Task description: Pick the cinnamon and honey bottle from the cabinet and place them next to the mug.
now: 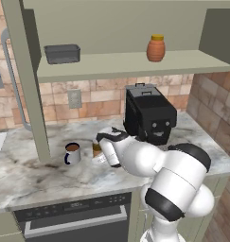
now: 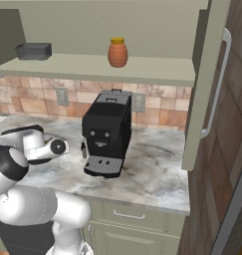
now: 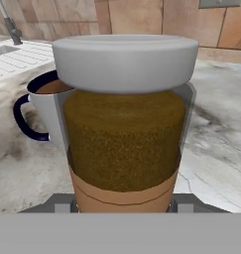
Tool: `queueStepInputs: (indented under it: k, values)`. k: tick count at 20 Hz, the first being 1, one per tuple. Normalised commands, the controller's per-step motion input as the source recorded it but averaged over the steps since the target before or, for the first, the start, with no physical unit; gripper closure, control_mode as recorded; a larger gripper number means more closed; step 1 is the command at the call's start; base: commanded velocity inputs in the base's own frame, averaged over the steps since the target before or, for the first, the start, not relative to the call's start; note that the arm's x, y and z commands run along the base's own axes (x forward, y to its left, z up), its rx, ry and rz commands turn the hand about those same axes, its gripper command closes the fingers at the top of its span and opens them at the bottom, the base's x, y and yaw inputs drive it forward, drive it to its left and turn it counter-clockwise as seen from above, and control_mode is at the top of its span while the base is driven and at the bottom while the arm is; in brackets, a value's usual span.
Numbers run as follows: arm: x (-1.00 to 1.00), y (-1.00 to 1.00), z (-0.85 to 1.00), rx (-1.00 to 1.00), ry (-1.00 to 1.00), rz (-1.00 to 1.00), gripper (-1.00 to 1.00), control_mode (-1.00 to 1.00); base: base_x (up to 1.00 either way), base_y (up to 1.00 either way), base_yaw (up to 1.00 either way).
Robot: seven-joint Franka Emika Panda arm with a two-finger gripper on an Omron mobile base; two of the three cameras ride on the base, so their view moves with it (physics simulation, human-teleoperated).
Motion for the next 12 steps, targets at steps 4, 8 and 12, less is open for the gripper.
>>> queueStepInputs:
  k: [4,8,12]
  values:
    - [0.00,0.00,0.00,0.00,0.00,0.00,-1.00,-1.00,0.00,0.00,0.00]
    - [0.00,0.00,0.00,0.00,0.00,0.00,-1.00,-1.00,0.00,0.00,0.00]
    - [0.00,0.00,0.00,0.00,0.00,0.00,-1.00,-1.00,0.00,0.00,0.00]
